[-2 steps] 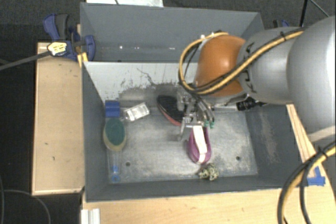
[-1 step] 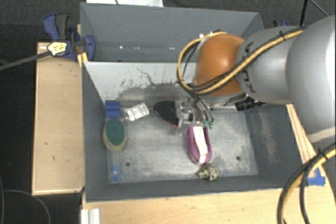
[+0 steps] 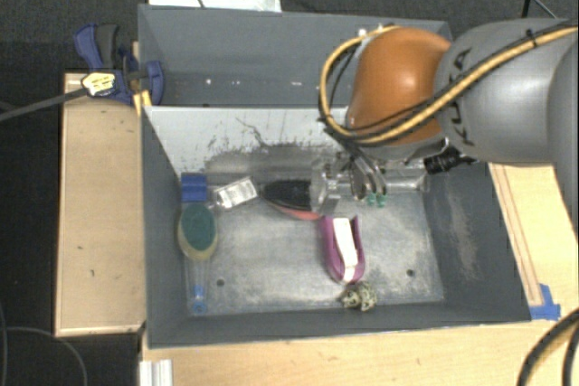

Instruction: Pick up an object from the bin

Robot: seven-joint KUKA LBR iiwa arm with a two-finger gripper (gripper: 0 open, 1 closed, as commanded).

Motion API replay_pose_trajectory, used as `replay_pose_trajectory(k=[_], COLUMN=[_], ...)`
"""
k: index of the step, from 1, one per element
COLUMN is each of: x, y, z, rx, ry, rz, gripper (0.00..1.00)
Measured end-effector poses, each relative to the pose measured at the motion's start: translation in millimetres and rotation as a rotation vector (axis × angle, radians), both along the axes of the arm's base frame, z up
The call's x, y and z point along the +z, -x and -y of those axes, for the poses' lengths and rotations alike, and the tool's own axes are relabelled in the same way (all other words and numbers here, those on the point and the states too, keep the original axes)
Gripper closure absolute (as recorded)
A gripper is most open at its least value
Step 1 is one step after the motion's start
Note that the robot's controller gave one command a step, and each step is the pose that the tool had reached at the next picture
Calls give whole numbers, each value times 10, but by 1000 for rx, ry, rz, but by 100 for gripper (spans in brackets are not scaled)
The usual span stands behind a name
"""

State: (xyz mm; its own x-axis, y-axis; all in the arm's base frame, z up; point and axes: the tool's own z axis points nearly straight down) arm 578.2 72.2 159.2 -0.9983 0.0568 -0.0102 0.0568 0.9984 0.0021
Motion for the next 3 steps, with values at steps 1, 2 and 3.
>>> replay_pose_trajectory(k=[1,2,3], x=[-46,-858,-834], y=[18,-128,-113], z=[6,112,104], rx=[-4,28,25], ry=[0,-1,-2], rz=[-8,12,4], gripper=[0,0,100])
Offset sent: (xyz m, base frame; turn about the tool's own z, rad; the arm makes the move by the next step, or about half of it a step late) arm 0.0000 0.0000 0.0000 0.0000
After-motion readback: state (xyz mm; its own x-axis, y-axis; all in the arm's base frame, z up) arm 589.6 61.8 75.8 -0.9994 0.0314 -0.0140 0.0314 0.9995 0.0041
